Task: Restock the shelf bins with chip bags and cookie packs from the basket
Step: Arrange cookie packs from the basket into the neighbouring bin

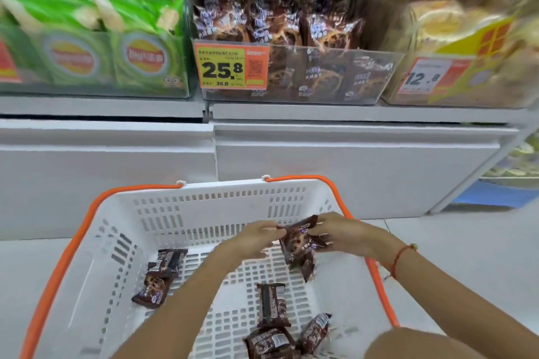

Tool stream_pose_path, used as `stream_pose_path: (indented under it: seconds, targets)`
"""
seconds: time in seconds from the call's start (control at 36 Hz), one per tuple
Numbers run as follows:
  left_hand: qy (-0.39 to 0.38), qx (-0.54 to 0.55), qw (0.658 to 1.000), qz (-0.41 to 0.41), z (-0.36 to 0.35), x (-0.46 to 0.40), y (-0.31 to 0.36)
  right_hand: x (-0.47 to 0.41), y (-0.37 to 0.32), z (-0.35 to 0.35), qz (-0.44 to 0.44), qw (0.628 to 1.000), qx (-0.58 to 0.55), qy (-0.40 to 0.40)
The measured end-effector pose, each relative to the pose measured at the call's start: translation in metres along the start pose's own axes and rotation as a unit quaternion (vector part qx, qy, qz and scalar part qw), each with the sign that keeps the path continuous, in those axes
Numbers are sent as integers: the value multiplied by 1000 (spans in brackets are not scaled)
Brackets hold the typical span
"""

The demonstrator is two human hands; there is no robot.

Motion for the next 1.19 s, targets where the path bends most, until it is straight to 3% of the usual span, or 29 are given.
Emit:
stream_pose_path:
  seconds: [0.14, 0.39, 0.5, 0.58, 0.75, 0.89, 1.03, 1.19]
  targets:
    - [-7, 10, 997, -72, 9, 38, 57, 32, -69, 13, 77, 996, -30, 17]
    - [47, 43, 981, -184, 29, 110, 134, 74, -155, 46, 183, 961, 138, 153]
    - [11, 152, 967, -206, 24, 128, 151, 84, -171, 58, 218, 941, 26, 258]
    - [-21, 164, 963, -214, 11, 139, 160, 89, -177, 56, 235, 924, -104, 282]
    - [80, 176, 937, -292, 24, 160, 199, 96, -200, 52, 279, 906, -150, 282]
    - [140, 49, 924, -352, 30, 186, 250, 104, -223, 84, 308, 887, -98, 329]
    - [158, 16, 906, -391, 35, 202, 305, 116, -265, 136, 361, 844, -5, 397]
    - [190, -31, 896, -400, 34, 201, 367, 121, -328, 178, 403, 711, 325, 477]
Point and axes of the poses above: each hand's wrist, its own x-axis away from the middle knuckle, its own z-axis out of the back of the hand, y = z × x, the point moved 10 cm from there along -x, towards the middle knuckle, and after that the axes turned 14 degrees about z, right-handed, at the moved point
